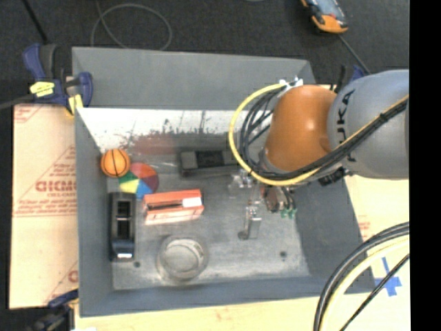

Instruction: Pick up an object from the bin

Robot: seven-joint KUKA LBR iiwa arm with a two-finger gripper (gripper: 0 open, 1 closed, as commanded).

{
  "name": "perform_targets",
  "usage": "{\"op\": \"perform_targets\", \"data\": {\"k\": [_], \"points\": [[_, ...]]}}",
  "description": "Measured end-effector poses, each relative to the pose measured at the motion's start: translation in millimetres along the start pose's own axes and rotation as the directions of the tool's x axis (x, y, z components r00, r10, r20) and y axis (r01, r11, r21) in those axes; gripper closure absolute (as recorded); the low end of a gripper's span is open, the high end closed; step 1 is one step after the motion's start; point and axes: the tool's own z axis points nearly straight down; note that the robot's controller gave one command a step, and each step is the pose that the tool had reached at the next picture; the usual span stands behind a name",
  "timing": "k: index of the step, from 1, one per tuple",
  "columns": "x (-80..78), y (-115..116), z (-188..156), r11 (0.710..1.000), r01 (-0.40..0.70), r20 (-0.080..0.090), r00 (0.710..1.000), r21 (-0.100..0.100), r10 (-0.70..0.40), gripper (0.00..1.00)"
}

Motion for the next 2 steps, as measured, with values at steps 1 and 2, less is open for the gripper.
{"op": "perform_targets", "data": {"k": [1,2], "points": [[-1.8,0,-5,1.000,0.000,0.008,1.000,0.000,0.000,0.00],[-25.4,63,49,0.997,0.075,0.014,0.997,0.002,-0.075,0.00]]}}
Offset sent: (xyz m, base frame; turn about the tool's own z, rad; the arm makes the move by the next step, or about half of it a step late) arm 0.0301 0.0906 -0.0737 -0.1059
